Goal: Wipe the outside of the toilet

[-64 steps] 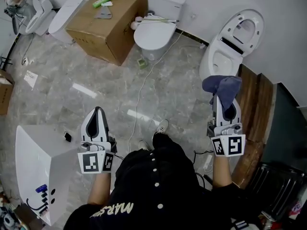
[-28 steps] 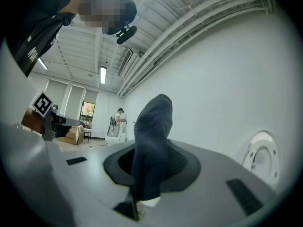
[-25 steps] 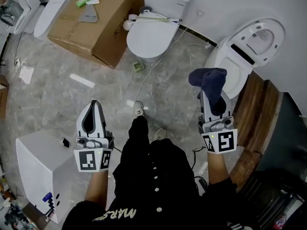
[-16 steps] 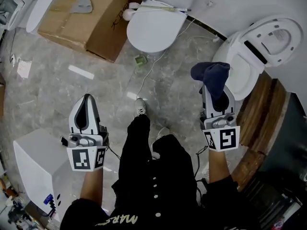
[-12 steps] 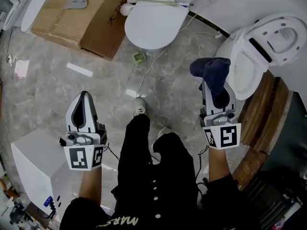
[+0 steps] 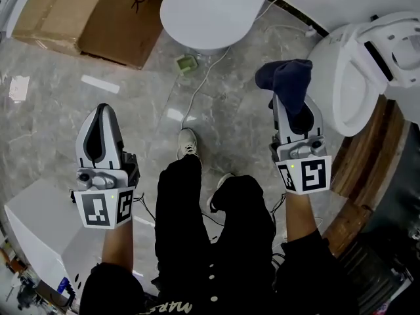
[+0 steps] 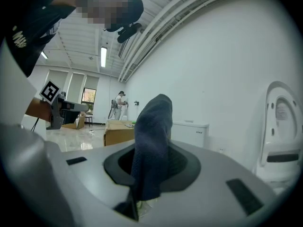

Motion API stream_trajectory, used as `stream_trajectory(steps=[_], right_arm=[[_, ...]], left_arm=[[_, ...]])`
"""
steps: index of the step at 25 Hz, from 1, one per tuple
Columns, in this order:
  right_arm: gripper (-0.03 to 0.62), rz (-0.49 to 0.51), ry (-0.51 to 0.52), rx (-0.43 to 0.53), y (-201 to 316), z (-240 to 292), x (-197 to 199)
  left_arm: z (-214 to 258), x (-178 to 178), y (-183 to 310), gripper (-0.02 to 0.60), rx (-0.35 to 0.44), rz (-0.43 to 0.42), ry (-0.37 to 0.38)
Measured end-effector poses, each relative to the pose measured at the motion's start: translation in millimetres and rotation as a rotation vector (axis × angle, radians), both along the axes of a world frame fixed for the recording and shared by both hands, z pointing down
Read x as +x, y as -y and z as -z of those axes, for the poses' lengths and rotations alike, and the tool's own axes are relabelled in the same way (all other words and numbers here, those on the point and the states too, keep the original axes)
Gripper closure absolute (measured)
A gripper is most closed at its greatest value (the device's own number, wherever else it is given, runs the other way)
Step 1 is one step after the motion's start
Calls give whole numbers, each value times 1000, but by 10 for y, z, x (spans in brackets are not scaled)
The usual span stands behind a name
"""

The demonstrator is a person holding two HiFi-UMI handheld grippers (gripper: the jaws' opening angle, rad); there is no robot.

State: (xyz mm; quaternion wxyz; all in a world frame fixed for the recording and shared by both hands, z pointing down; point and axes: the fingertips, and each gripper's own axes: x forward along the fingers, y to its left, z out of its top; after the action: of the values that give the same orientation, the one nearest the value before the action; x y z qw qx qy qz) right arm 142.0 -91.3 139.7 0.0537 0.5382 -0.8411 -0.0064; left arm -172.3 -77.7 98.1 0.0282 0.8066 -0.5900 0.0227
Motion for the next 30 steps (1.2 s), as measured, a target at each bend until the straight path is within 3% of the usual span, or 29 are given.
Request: stream_trajectory(steps=[16, 30], right_arm=[[516, 31, -26, 24, 453, -1842, -202], [516, 71, 11, 18, 763, -2845, -388]], left_arm=[[-1781, 22, 425, 572, 68, -55, -30], [-2676, 74, 456, 572, 146, -89, -51]])
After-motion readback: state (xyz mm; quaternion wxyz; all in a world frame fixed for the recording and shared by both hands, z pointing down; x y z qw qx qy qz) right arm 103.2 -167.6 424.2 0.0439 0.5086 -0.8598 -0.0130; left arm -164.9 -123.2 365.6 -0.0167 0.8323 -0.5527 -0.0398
